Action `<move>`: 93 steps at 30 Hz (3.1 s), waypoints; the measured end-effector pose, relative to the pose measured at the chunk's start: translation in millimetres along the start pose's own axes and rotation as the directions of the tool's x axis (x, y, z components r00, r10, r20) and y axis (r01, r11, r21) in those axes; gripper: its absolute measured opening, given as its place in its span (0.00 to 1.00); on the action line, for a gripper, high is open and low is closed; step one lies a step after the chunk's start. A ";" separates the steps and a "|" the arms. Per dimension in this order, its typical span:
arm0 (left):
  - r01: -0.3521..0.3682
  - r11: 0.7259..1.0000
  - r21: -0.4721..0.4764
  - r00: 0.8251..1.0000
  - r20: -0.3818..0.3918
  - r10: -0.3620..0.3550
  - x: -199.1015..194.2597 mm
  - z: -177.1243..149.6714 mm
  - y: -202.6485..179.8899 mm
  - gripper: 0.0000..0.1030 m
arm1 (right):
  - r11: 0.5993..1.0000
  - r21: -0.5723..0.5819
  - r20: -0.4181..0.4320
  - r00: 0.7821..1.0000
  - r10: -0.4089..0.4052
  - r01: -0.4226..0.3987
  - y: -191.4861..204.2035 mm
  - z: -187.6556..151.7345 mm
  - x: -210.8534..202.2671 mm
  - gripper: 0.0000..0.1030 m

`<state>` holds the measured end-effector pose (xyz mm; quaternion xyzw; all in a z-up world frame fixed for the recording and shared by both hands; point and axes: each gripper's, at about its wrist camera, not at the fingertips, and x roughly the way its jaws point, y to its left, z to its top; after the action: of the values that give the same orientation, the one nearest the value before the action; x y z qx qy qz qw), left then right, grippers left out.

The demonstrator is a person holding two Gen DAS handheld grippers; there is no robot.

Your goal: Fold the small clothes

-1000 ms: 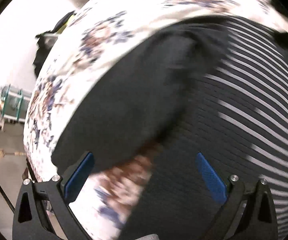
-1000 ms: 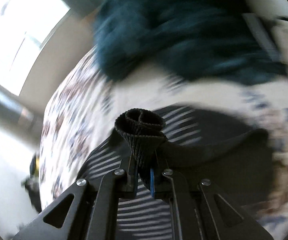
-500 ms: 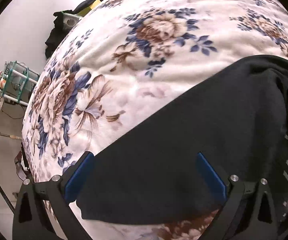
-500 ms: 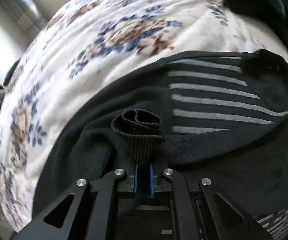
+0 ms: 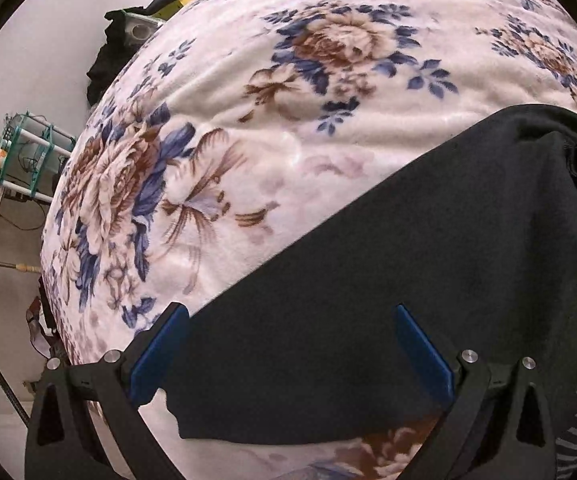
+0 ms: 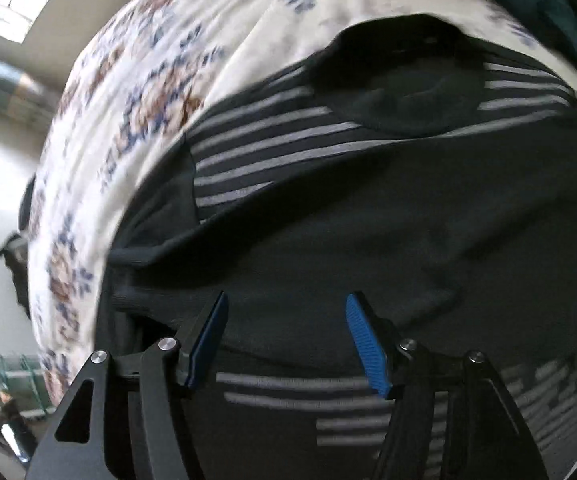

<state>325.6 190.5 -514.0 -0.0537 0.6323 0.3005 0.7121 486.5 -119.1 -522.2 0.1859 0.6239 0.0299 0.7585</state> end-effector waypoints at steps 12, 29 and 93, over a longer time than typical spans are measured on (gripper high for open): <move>0.075 0.973 -0.220 0.990 -0.098 -0.099 10.5 -51.3 86.8 1.00 | 0.980 -0.158 0.065 0.992 -0.109 0.118 62.6 16.7 33.7 0.63; 0.218 0.213 -0.952 0.826 0.064 -0.560 113.6 -146.7 188.5 0.60 | 0.979 0.069 -0.054 0.980 -0.189 0.193 -68.1 -128.7 -60.8 0.96; 0.251 0.966 -0.058 0.952 0.194 -0.236 -67.7 -10.6 -71.0 0.87 | 0.979 -0.033 0.069 0.978 -0.196 0.199 -126.9 -9.1 -55.7 0.04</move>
<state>350.2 103.5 -474.4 -0.1323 0.5390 0.2398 0.7965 441.8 -250.2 -512.0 0.1086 0.6133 -0.0393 0.7814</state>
